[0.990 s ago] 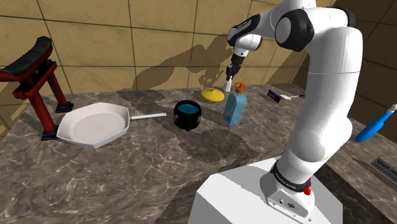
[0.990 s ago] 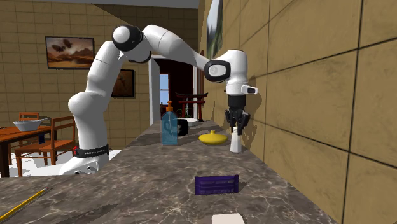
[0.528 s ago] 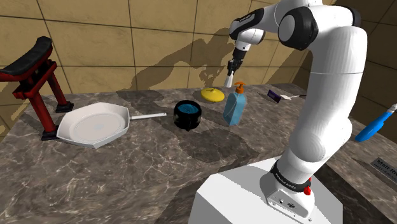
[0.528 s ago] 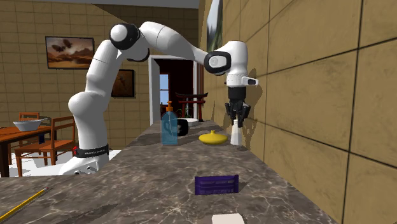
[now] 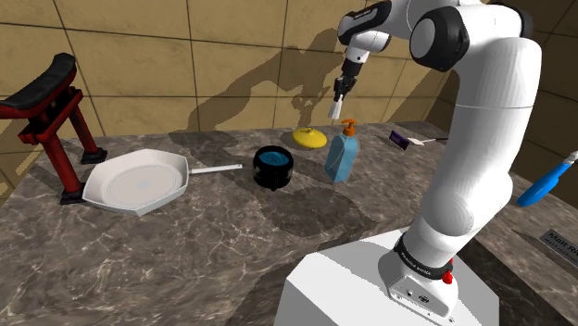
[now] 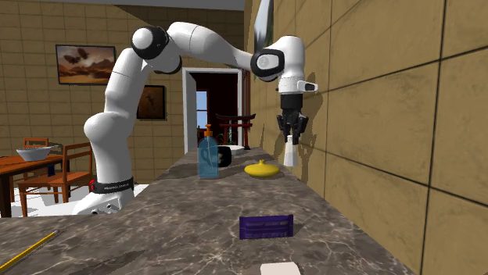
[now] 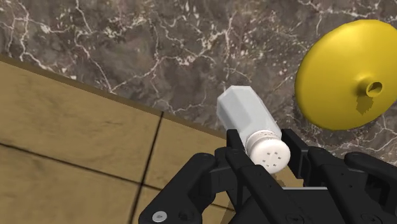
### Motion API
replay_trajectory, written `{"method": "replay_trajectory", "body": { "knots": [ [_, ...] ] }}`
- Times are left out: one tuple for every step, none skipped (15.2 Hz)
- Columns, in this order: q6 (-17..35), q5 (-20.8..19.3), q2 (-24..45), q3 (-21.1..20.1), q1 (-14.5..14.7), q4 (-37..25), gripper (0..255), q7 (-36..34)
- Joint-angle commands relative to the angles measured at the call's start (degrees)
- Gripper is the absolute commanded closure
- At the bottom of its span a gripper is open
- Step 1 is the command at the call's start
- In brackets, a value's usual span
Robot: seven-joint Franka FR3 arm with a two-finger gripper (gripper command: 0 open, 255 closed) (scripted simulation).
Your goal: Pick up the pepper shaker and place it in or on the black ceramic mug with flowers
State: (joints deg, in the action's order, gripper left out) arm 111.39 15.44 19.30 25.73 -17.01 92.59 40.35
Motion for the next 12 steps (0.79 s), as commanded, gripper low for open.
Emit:
{"method": "replay_trajectory", "body": {
  "knots": [
    [-1.5,-0.2,-0.3,0.1,0.0,-1.3,255,-0.3],
    [-2.2,-0.3,-0.4,0.1,0.0,-1.9,255,-0.4],
    [-2.9,-0.4,-0.5,0.2,-0.1,-2.5,255,-0.6],
    [-3.6,-0.5,-0.6,0.2,-0.1,-3.1,255,-0.7],
    [-4.3,-0.6,-0.7,0.3,-0.1,-3.8,255,-0.8],
    [-5.1,-0.7,-0.8,0.3,-0.2,-4.4,255,-0.9],
    [-5.8,-0.8,-0.8,0.3,-0.2,-5.1,255,-1.1],
    [-6.5,-0.8,-0.9,0.4,-0.3,-5.8,255,-1.2],
    [-7.3,-0.9,-0.9,0.4,-0.3,-6.6,255,-1.3],
    [-8.0,-0.9,-0.9,0.4,-0.4,-7.3,255,-1.4],
    [-8.8,-1.0,-0.9,0.4,-0.5,-8.1,255,-1.5],
    [-9.6,-1.0,-0.9,0.5,-0.5,-8.9,255,-1.6]
  ]
}}
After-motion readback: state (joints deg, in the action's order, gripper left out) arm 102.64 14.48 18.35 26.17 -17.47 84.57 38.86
